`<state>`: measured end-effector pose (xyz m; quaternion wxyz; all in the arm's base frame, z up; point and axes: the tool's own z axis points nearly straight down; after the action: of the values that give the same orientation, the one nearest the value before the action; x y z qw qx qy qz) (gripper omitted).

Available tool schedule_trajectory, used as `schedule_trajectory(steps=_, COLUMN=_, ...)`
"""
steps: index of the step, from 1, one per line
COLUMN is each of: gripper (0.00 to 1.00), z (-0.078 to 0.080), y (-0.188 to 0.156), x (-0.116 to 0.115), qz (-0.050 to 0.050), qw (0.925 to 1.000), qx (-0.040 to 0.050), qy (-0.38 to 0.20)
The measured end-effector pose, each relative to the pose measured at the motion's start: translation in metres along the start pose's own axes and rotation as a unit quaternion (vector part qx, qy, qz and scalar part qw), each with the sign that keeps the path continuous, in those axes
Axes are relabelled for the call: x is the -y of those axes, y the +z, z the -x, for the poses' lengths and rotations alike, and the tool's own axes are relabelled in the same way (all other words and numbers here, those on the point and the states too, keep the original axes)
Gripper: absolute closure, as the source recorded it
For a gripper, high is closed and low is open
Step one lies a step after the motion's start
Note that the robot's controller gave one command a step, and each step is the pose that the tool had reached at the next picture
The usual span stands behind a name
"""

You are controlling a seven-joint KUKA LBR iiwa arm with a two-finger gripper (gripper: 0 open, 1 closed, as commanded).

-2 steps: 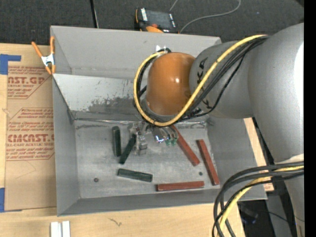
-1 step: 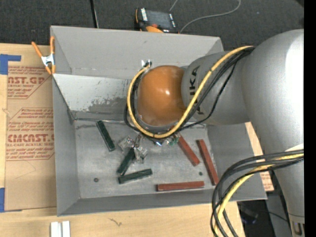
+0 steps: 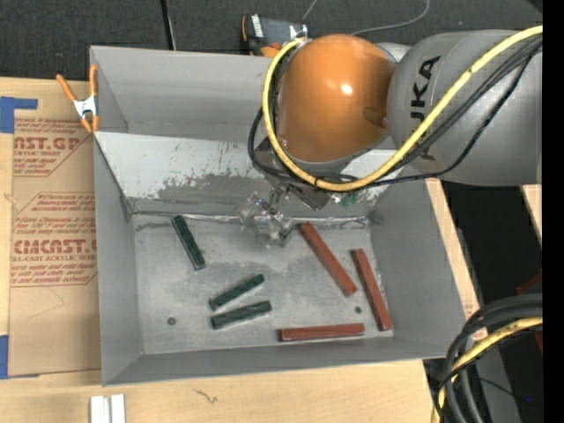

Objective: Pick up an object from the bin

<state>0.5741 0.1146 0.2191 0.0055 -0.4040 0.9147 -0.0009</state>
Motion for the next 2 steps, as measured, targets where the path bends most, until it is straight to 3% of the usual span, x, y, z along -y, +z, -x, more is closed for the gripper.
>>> schedule_trajectory(steps=1, gripper=0.00, z=-0.001, y=0.005, x=-0.001, qz=0.003, qw=1.0000, qx=-0.0026, qy=0.000)
schedule_trajectory(steps=2, gripper=0.00, z=-0.016, y=0.151, x=-0.020, qz=0.006, qw=0.9868, qx=-0.0051, qy=-0.162)
